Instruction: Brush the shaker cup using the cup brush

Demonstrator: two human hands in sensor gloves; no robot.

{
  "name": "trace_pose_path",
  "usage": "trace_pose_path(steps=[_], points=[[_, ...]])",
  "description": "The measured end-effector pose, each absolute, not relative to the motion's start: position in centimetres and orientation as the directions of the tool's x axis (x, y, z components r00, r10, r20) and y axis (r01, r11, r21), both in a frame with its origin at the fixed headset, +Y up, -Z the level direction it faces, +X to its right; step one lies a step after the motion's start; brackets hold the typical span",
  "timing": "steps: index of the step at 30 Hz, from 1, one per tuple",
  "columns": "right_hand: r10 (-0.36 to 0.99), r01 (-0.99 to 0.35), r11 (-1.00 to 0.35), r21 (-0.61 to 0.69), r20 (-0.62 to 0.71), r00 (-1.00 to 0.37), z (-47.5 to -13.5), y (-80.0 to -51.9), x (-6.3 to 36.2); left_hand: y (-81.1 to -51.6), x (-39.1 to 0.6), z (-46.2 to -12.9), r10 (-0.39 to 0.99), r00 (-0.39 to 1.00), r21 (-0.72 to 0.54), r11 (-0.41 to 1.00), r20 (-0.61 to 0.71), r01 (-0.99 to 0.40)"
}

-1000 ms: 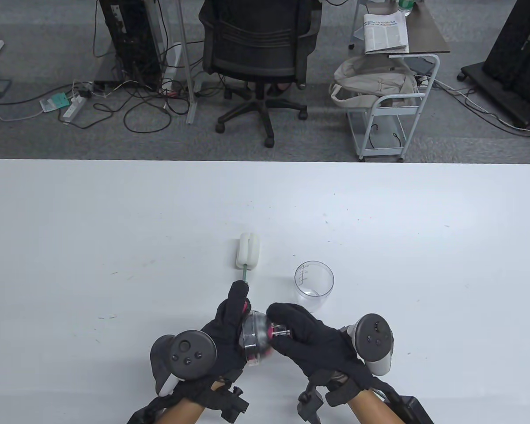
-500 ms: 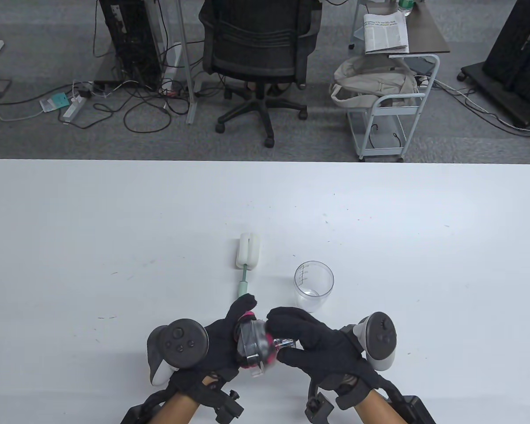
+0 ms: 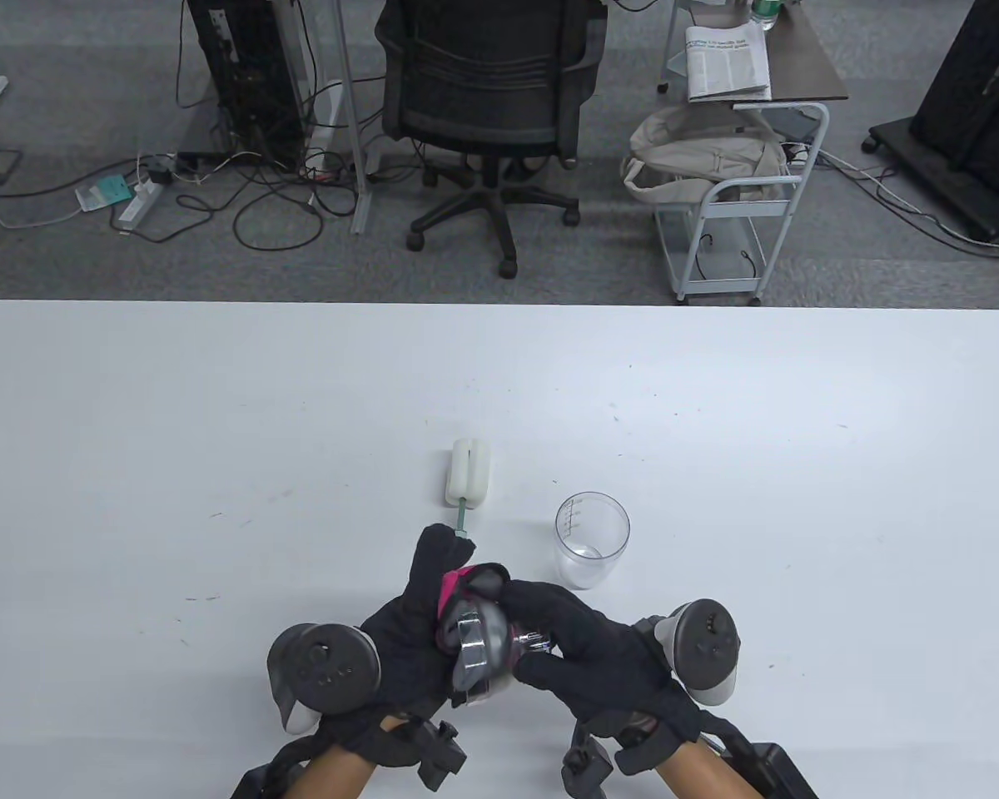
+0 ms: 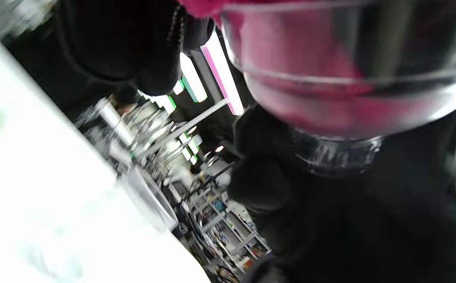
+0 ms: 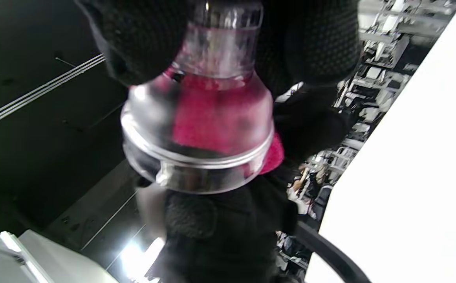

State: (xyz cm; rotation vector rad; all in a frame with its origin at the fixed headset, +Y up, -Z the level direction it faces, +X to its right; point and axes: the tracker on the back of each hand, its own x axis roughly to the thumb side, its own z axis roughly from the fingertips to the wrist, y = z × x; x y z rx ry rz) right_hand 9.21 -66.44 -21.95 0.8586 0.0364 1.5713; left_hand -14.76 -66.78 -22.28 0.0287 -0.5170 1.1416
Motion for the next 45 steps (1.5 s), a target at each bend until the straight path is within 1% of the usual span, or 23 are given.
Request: trace_pose_path(steps=[2, 3, 5, 6, 7, 9, 11, 13, 15, 16, 18, 20, 23, 25, 28, 30, 32, 34, 36, 39, 41, 44, 45], points=[[0.859, -0.808, -0.269, 0.524, 0.509, 0.045, -21.7, -66.3, 9.1, -67.1, -15.1, -22.8, 0.903, 0.212, -0.321, 0.340, 0.374, -0.884], [0.853, -0.812, -0.277, 0.514, 0.520, 0.039, -21.6, -66.2, 9.0, -67.1, -15.1, -22.8, 0.895, 0.218, -0.308, 0.349, 0.388, -0.885], [0.810, -0.876, -0.311, 0.369, 0.584, -0.041, -21.1, -66.0, 8.8, -66.7, -15.0, -22.5, 0.848, 0.273, -0.246, 0.414, 0.455, -0.877], [0.772, -0.871, -0.364, 0.331, 0.630, -0.083, -20.9, -65.6, 8.8, -66.5, -15.0, -22.3, 0.831, 0.289, -0.207, 0.425, 0.476, -0.881], [0.753, -0.854, -0.401, 0.330, 0.650, -0.103, -20.7, -65.1, 8.9, -66.4, -14.9, -22.2, 0.818, 0.276, -0.207, 0.425, 0.506, -0.881], [0.740, -0.863, -0.395, 0.314, 0.665, -0.097, -20.5, -64.9, 9.2, -66.2, -14.6, -21.7, 0.805, 0.275, -0.195, 0.428, 0.527, -0.882], [0.770, -0.866, -0.358, 0.349, 0.635, -0.062, -20.6, -65.0, 9.4, -66.0, -14.3, -21.3, 0.760, 0.313, -0.131, 0.460, 0.570, -0.878], [0.782, -0.853, -0.368, 0.372, 0.619, -0.067, -20.8, -65.1, 9.5, -65.7, -14.3, -21.0, 0.706, 0.367, -0.088, 0.517, 0.606, -0.851], [0.855, -0.813, -0.342, 0.472, 0.514, -0.061, -21.6, -65.8, 9.4, -65.0, -14.1, -20.4, 0.589, 0.461, 0.006, 0.612, 0.664, -0.791], [0.899, -0.796, -0.280, 0.537, 0.438, -0.020, -21.9, -66.3, 9.3, -64.7, -14.0, -20.1, 0.500, 0.518, 0.076, 0.665, 0.694, -0.743], [0.982, -0.741, -0.091, 0.665, 0.184, 0.044, -22.5, -67.5, 9.2, -63.9, -13.6, -19.2, 0.278, 0.607, 0.224, 0.752, 0.744, -0.620], [0.998, -0.689, 0.032, 0.724, 0.013, 0.060, -22.9, -68.6, 9.0, -63.6, -12.8, -18.3, 0.165, 0.605, 0.275, 0.778, 0.779, -0.565], [0.999, -0.698, 0.032, 0.715, -0.021, 0.025, -23.0, -69.1, 9.1, -63.5, -12.3, -17.8, 0.079, 0.626, 0.328, 0.797, 0.776, -0.507], [0.998, -0.739, -0.053, 0.672, 0.070, -0.007, -22.8, -68.6, 9.3, -63.5, -12.5, -18.0, 0.097, 0.645, 0.332, 0.794, 0.758, -0.509], [0.965, -0.780, -0.179, 0.599, 0.261, -0.021, -22.5, -67.4, 9.4, -63.9, -13.2, -19.1, 0.303, 0.622, 0.215, 0.756, 0.722, -0.618], [0.938, -0.806, -0.194, 0.559, 0.345, 0.013, -22.0, -66.6, 9.4, -64.6, -13.9, -20.3, 0.523, 0.549, 0.059, 0.687, 0.652, -0.724], [0.894, -0.829, -0.225, 0.513, 0.447, 0.034, -21.6, -66.0, 9.4, -65.8, -14.1, -21.3, 0.768, 0.385, -0.156, 0.524, 0.512, -0.838], [0.868, -0.841, -0.247, 0.482, 0.495, 0.029, -21.3, -65.8, 9.4, -67.1, -14.1, -22.2, 0.906, 0.262, -0.340, 0.374, 0.332, -0.862], [0.861, -0.860, -0.241, 0.450, 0.509, 0.025, -21.2, -65.8, 9.5, -68.0, -14.0, -22.6, 0.948, 0.183, -0.414, 0.281, 0.261, -0.866], [0.886, -0.857, -0.180, 0.483, 0.458, 0.073, -21.4, -66.0, 9.7, -67.5, -14.2, -22.6, 0.930, 0.169, -0.361, 0.288, 0.326, -0.887], [0.910, -0.885, -0.120, 0.450, 0.406, 0.083, -21.6, -66.4, 9.7, -66.3, -14.4, -22.1, 0.859, 0.217, -0.284, 0.376, 0.465, -0.882], [0.913, -0.904, -0.221, 0.367, 0.403, -0.059, -21.9, -66.8, 9.7, -65.8, -14.6, -21.7, 0.769, 0.297, -0.148, 0.449, 0.567, -0.881], [0.914, -0.881, -0.268, 0.389, 0.391, -0.106, -22.1, -67.0, 9.7, -65.8, -14.6, -21.6, 0.765, 0.302, -0.138, 0.450, 0.568, -0.882]])
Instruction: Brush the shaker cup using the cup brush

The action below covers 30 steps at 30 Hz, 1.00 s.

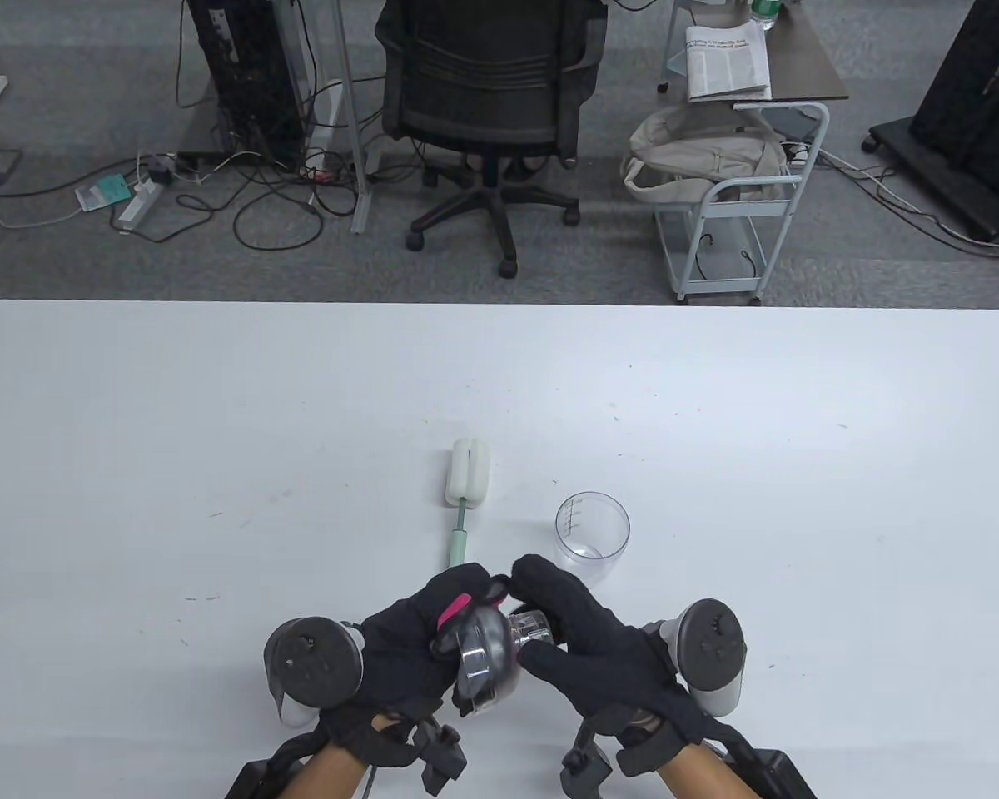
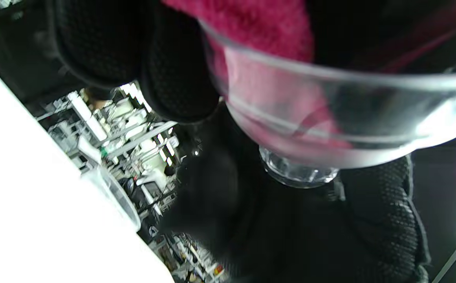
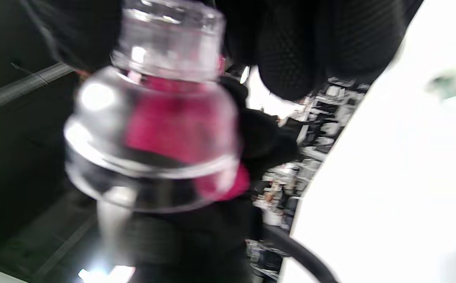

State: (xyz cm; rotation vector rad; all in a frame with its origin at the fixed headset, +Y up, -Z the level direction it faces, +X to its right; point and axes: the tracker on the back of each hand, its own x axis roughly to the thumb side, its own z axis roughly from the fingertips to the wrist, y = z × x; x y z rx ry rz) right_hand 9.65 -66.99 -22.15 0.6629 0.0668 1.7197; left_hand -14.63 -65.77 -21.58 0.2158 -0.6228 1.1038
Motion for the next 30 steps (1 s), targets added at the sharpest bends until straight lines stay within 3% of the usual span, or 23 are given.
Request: trace_pose_path(steps=[1, 2, 4, 8, 11, 14, 17, 20, 22, 23, 25, 26, 28, 30], points=[[0.919, -0.856, -0.265, 0.443, 0.385, -0.085, -22.2, -67.0, 9.6, -65.9, -14.6, -21.6, 0.761, 0.320, -0.131, 0.466, 0.564, -0.875], [0.943, -0.838, -0.170, 0.518, 0.332, 0.014, -22.3, -67.1, 9.4, -66.0, -14.5, -21.7, 0.748, 0.343, -0.140, 0.499, 0.568, -0.855], [0.953, -0.839, -0.048, 0.542, 0.277, 0.125, -22.0, -67.1, 9.3, -66.4, -14.4, -21.9, 0.792, 0.335, -0.175, 0.477, 0.510, -0.861], [0.868, -0.857, -0.252, 0.448, 0.497, 0.004, -21.4, -66.0, 9.4, -67.8, -14.1, -22.4, 0.928, 0.220, -0.349, 0.321, 0.300, -0.880], [0.823, -0.876, -0.304, 0.375, 0.566, -0.043, -20.8, -65.6, 9.3, -68.8, -13.8, -22.4, 0.969, 0.219, -0.462, 0.247, 0.114, -0.852], [0.788, -0.860, -0.375, 0.347, 0.608, -0.098, -20.7, -65.4, 9.3, -69.4, -13.9, -22.8, 0.988, 0.150, -0.474, 0.152, 0.042, -0.867], [0.808, -0.866, -0.330, 0.375, 0.586, -0.054, -20.8, -65.3, 9.6, -69.0, -14.0, -22.9, 0.994, 0.071, -0.452, 0.100, 0.081, -0.886], [0.863, -0.867, -0.217, 0.449, 0.504, 0.045, -20.9, -65.4, 9.9, -67.7, -14.2, -22.5, 0.964, 0.130, -0.402, 0.218, 0.234, -0.889], [0.885, -0.923, -0.184, 0.338, 0.465, -0.007, -21.1, -66.0, 10.3, -67.1, -14.0, -22.2, 0.926, 0.117, -0.391, 0.263, 0.358, -0.882], [0.884, -0.933, -0.198, 0.301, 0.465, -0.037, -21.3, -66.1, 10.4, -67.0, -14.0, -22.1, 0.924, 0.119, -0.360, 0.257, 0.364, -0.897], [0.908, -0.880, -0.265, 0.393, 0.410, -0.090, -21.8, -66.5, 10.4, -67.0, -14.0, -22.0, 0.904, 0.144, -0.304, 0.280, 0.402, -0.910], [0.921, -0.838, -0.228, 0.496, 0.389, -0.020, -22.0, -66.6, 10.2, -67.0, -14.0, -22.0, 0.886, 0.201, -0.282, 0.336, 0.417, -0.899], [0.946, -0.846, -0.098, 0.524, 0.314, 0.085, -22.0, -66.9, 10.1, -67.2, -13.9, -22.1, 0.886, 0.230, -0.282, 0.359, 0.403, -0.890], [0.919, -0.829, -0.152, 0.538, 0.387, 0.082, -21.9, -66.3, 10.0, -67.7, -13.7, -22.2, 0.914, 0.230, -0.318, 0.339, 0.336, -0.885]])
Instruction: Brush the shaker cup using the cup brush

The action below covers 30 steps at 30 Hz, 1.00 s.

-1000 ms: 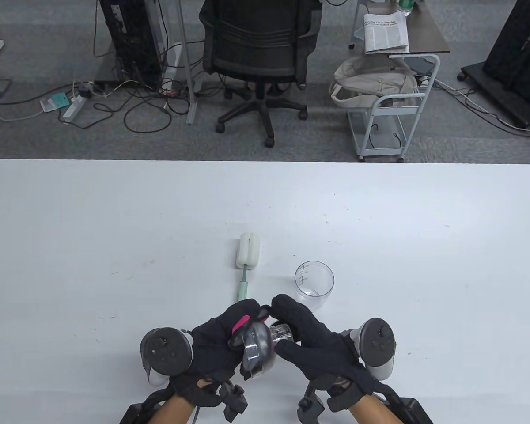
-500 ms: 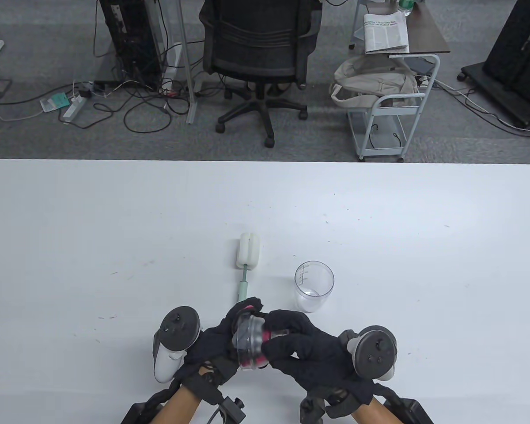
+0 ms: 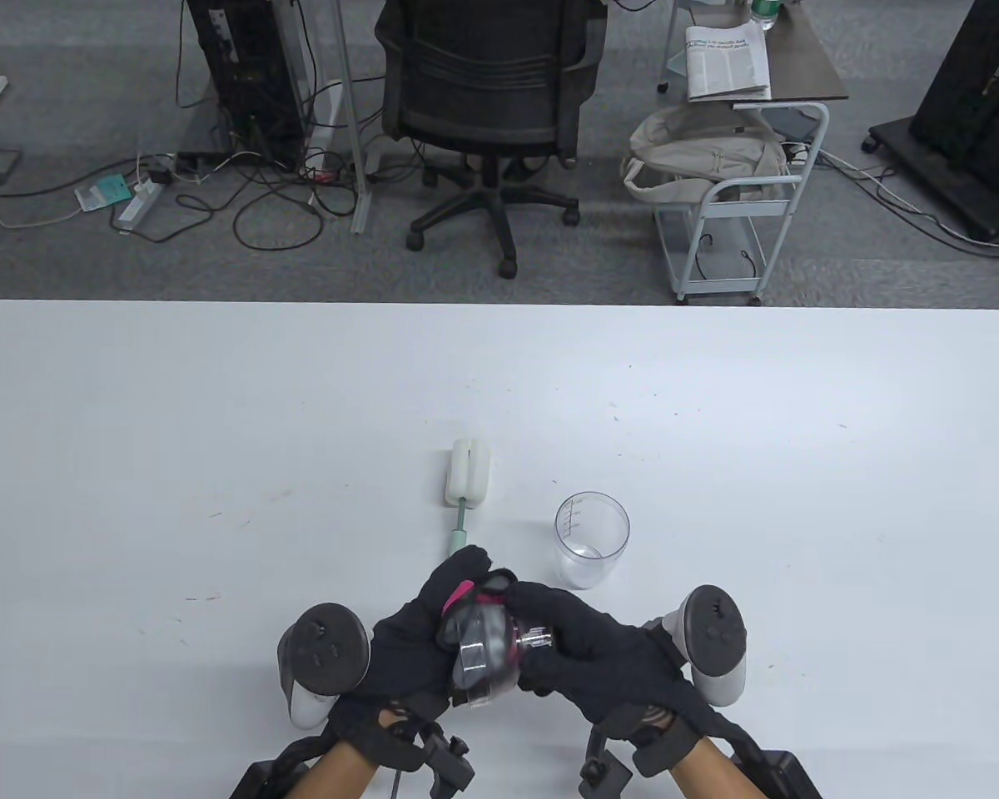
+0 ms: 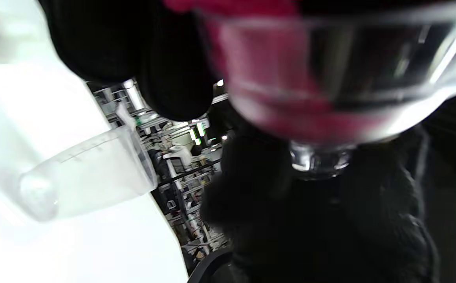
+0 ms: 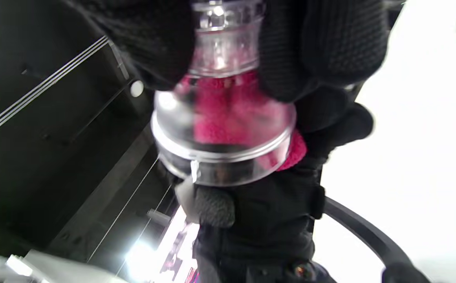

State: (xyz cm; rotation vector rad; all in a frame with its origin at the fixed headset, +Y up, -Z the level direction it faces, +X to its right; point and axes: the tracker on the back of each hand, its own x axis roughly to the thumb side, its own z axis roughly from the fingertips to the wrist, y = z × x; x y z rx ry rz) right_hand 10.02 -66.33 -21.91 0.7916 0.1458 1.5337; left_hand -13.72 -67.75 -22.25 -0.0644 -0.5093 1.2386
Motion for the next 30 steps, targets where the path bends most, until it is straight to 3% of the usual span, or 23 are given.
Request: trace_pose_path(steps=[3, 6, 8, 12, 15, 17, 19, 21, 24, 28, 30], points=[[0.811, -0.853, -0.340, 0.395, 0.582, -0.054, -21.1, -65.5, 9.8, -68.7, -13.7, -22.5, 0.969, 0.202, -0.442, 0.246, 0.144, -0.863], [0.791, -0.858, -0.361, 0.364, 0.607, -0.075, -20.5, -65.5, 9.3, -69.4, -13.9, -22.9, 0.973, 0.224, -0.521, 0.217, 0.052, -0.826], [0.793, -0.854, -0.365, 0.369, 0.604, -0.078, -20.6, -65.5, 9.4, -69.5, -14.0, -23.1, 0.988, 0.151, -0.499, 0.150, 0.038, -0.854], [0.867, -0.875, -0.203, 0.440, 0.496, 0.049, -21.1, -65.8, 9.9, -68.4, -14.2, -23.0, 0.977, 0.125, -0.438, 0.191, 0.176, -0.878], [0.871, -0.907, -0.238, 0.349, 0.489, -0.040, -21.6, -66.5, 10.2, -67.8, -14.2, -22.9, 0.950, 0.124, -0.421, 0.242, 0.288, -0.874], [0.865, -0.902, -0.295, 0.315, 0.489, -0.112, -22.0, -66.8, 10.3, -67.9, -14.3, -22.7, 0.953, 0.114, -0.386, 0.221, 0.281, -0.896], [0.908, -0.869, -0.218, 0.444, 0.418, -0.014, -22.1, -67.0, 10.1, -68.1, -14.2, -22.7, 0.945, 0.154, -0.373, 0.258, 0.287, -0.891], [0.923, -0.871, -0.120, 0.475, 0.378, 0.079, -21.9, -67.0, 9.9, -68.2, -14.0, -22.6, 0.949, 0.169, -0.375, 0.263, 0.266, -0.889], [0.845, -0.872, -0.284, 0.398, 0.534, -0.031, -21.4, -66.3, 9.7, -69.0, -13.7, -22.6, 0.978, 0.150, -0.425, 0.197, 0.143, -0.883], [0.776, -0.886, -0.349, 0.305, 0.624, -0.091, -20.6, -65.6, 9.4, -69.8, -13.5, -22.6, 0.997, 0.070, -0.511, 0.048, -0.025, -0.858], [0.677, -0.873, -0.440, 0.207, 0.715, -0.172, -20.1, -65.2, 9.2, -70.2, -13.4, -22.7, 0.996, 0.052, -0.547, 0.002, -0.075, -0.837]])
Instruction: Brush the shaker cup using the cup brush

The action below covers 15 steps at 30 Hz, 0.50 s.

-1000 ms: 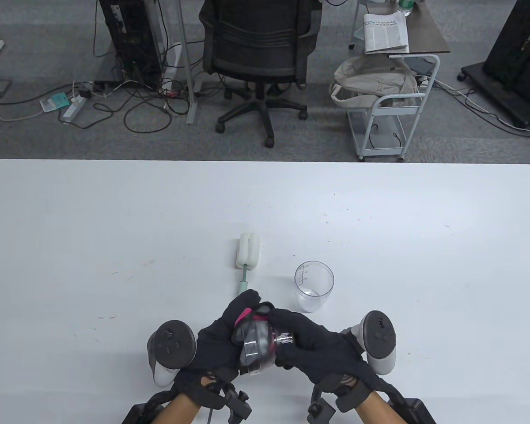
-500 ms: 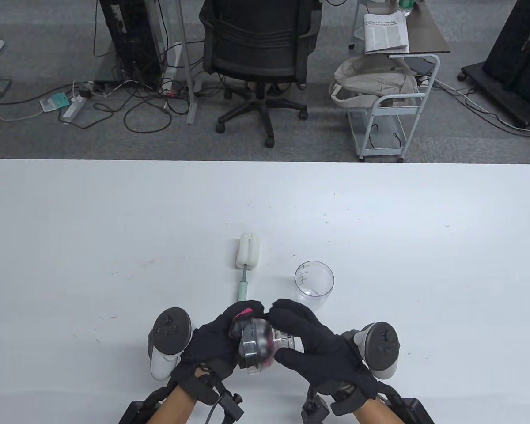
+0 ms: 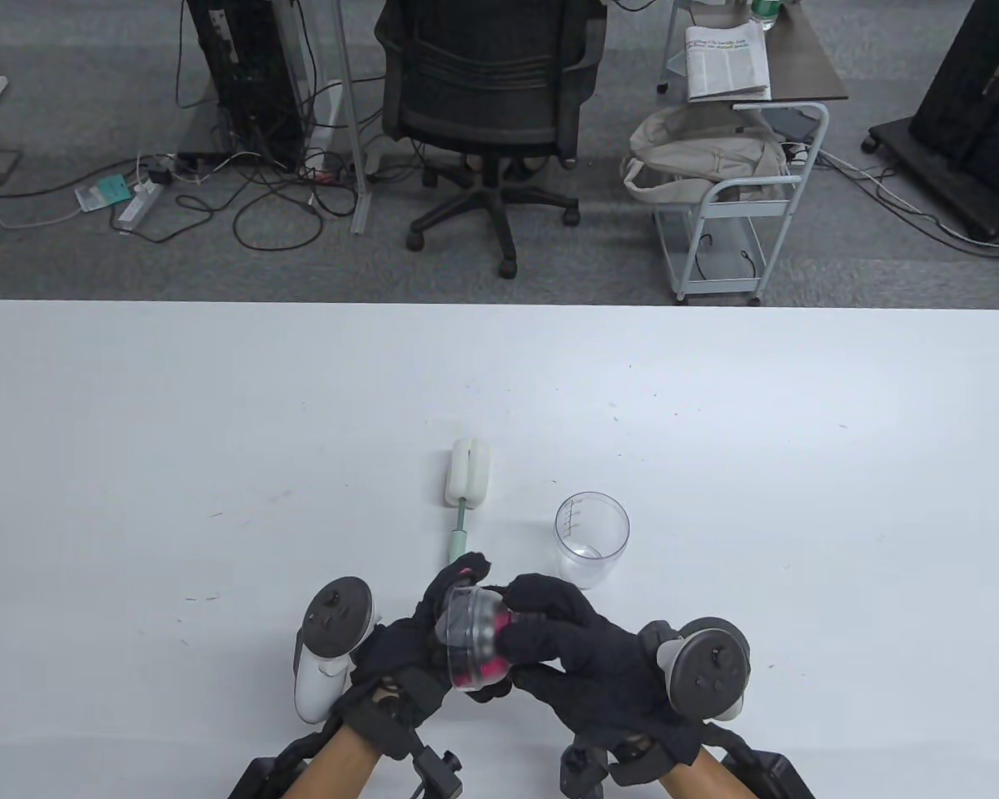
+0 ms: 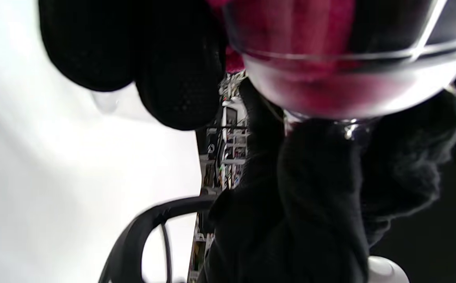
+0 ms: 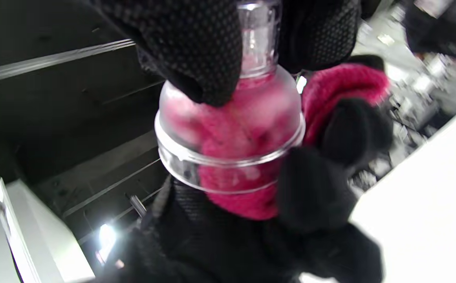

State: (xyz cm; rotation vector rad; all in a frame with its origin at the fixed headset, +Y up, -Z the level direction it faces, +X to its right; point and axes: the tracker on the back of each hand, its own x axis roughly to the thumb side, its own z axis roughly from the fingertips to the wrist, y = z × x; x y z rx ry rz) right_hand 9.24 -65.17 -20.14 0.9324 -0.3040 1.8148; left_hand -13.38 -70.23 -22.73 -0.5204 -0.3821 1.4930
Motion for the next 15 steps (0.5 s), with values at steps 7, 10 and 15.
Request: trace_pose_path(steps=[7, 10, 15], points=[[0.771, -0.895, -0.313, 0.318, 0.635, -0.044, -20.2, -65.1, 9.8, -68.9, -13.9, -23.0, 0.993, -0.006, -0.464, 0.048, 0.115, -0.885], [0.774, -0.917, -0.348, 0.197, 0.612, -0.162, -21.0, -65.6, 10.3, -67.8, -14.1, -22.4, 0.967, 0.018, -0.382, 0.118, 0.254, -0.917], [0.914, -0.876, -0.121, 0.467, 0.397, 0.085, -21.9, -66.9, 9.9, -68.1, -13.8, -22.4, 0.948, 0.125, -0.330, 0.223, 0.292, -0.917]])
